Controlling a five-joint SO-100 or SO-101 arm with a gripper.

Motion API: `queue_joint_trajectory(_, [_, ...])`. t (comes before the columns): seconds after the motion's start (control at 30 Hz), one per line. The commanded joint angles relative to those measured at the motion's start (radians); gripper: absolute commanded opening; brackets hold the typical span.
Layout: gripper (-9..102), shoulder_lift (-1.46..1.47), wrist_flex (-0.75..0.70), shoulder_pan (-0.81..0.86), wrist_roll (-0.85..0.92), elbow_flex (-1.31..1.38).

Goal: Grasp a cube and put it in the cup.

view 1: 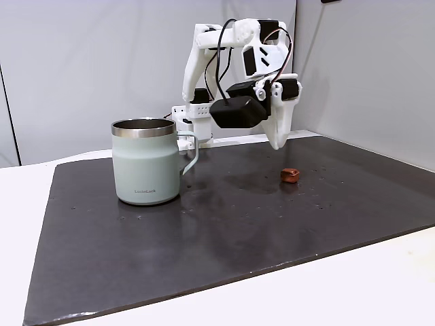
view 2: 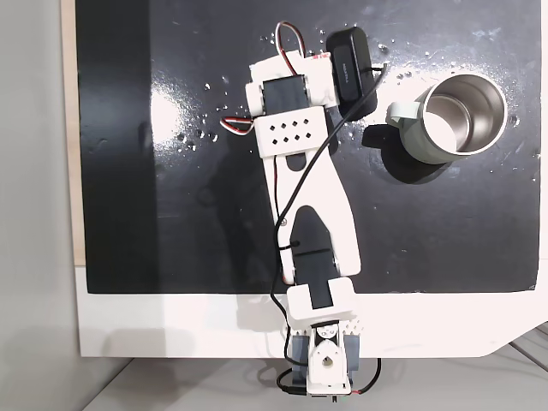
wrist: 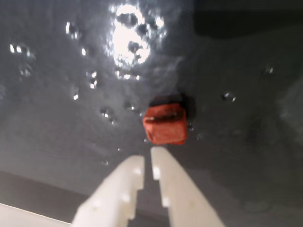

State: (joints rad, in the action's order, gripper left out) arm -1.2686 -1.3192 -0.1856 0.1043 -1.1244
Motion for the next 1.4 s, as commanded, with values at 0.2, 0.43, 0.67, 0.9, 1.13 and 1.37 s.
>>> queue_joint_trajectory(0.2, [0, 0.057, -0.092, -0.034, -0.012, 0.198])
queue_joint_trajectory(0.43, [13, 0.084, -0.124, -0.052, -0.009, 0.199])
queue_joint_trajectory(0.67, [24, 0.107, -0.158, -0.071, -0.021, 0.198])
queue_joint_trajectory(0.9, [25, 0.137, -0.161, -0.071, -0.031, 0.201])
queue_joint_trajectory(1.13, [24, 0.181, -0.149, -0.061, -0.029, 0.201])
queue_joint_trajectory(1.37, [24, 0.239, -0.123, -0.066, -0.020, 0.201])
